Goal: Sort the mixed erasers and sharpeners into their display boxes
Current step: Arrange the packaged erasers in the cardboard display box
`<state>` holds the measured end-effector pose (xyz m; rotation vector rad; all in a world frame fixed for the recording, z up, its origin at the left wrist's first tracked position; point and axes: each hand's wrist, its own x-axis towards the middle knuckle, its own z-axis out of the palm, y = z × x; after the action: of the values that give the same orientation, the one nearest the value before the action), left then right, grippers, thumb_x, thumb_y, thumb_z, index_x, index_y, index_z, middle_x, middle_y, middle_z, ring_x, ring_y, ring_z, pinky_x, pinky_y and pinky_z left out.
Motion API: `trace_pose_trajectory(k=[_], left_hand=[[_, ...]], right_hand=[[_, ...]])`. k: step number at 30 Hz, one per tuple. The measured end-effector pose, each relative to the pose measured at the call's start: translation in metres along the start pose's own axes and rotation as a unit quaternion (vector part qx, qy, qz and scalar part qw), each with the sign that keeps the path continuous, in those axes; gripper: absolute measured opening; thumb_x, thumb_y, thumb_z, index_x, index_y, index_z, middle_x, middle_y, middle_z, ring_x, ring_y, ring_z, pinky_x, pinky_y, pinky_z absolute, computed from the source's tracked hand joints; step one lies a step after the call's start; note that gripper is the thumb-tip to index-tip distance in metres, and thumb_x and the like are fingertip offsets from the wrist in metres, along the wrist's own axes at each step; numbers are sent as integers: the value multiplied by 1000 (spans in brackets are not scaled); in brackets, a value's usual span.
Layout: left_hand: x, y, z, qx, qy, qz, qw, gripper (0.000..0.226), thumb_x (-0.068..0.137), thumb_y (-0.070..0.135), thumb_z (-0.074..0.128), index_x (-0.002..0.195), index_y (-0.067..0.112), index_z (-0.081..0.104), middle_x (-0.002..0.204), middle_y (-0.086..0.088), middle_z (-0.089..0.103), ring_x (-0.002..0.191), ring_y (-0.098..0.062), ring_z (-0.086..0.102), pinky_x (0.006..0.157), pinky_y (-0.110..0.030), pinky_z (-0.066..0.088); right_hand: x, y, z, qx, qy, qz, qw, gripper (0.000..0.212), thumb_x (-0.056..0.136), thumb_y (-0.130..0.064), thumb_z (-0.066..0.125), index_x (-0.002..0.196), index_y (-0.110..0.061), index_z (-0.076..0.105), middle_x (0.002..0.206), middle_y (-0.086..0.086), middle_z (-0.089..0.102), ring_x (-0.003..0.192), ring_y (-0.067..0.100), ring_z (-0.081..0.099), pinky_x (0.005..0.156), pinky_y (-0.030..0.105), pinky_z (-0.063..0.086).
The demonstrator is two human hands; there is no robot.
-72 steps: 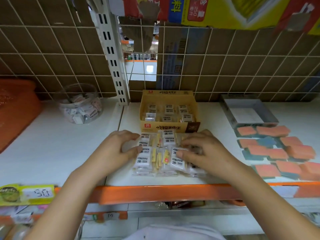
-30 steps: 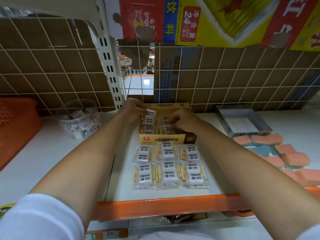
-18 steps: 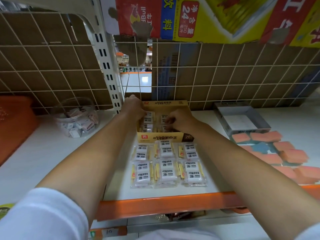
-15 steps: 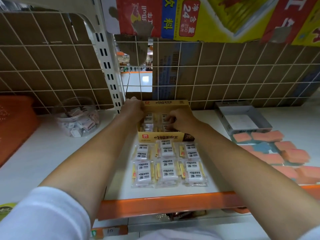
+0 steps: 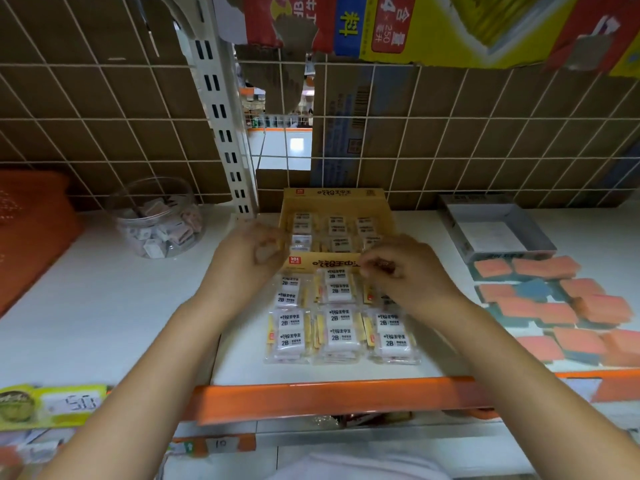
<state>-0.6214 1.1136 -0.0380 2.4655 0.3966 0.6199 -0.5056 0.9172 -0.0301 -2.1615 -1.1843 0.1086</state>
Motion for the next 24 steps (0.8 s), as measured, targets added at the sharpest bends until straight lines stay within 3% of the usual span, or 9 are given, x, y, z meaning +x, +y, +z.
trace_pose_trajectory(k=[2,5,8,12,17,22,24], left_hand=[[-27,-2,0,-19,-41,-19,999,19,82,24,66,100,18,67,96,3,62,91,-13,55,75,-6,33],[-54,-2,2,1,-81,-18,997,46,75,48,52,107,18,67,101,8,60,99,-10,52,81,-11,33],[-63,-2,9,24,-77,-37,996,54,76,43,49,116,10,63,110,0,59,104,-14,49,85,-17,29],[-63,-4,17,25,-94,-45,994,36,85,36,58,110,12,67,108,1,59,104,-18,53,83,-20,33],[-61,-2,15,22,-97,-60,993,23,81,26,68,102,16,70,105,3,62,102,-16,54,84,-22,36],[-59,2,12,-26,-86,-94,992,18,75,21,75,91,20,70,90,12,63,88,-7,55,71,0,32],[-59,3,11,-71,-79,-124,987,18,71,17,78,80,26,66,82,17,61,80,-5,56,65,2,33]], right_hand=[[-20,2,-1,40,2,25,999,13,81,-10,66,92,-15,72,83,-24,54,87,0,46,77,4,33],[-41,10,3,24,13,34,999,13,78,-17,70,90,-13,73,83,-21,55,89,9,50,77,5,33],[-52,16,7,3,26,47,999,32,73,-31,59,97,-13,72,89,-9,58,93,14,49,80,8,32],[-57,18,12,-24,-7,45,999,32,86,-28,61,114,-13,65,104,-2,55,102,10,38,79,12,24],[-56,20,11,-45,-25,41,998,28,86,-20,61,113,-13,65,109,1,57,101,9,32,77,14,21],[-55,17,8,3,-22,76,997,21,83,-15,65,104,-16,66,103,-5,54,104,9,40,79,-2,24],[-55,16,6,30,-21,89,995,18,82,-12,66,97,-22,63,100,-7,54,101,9,45,76,-2,26]])
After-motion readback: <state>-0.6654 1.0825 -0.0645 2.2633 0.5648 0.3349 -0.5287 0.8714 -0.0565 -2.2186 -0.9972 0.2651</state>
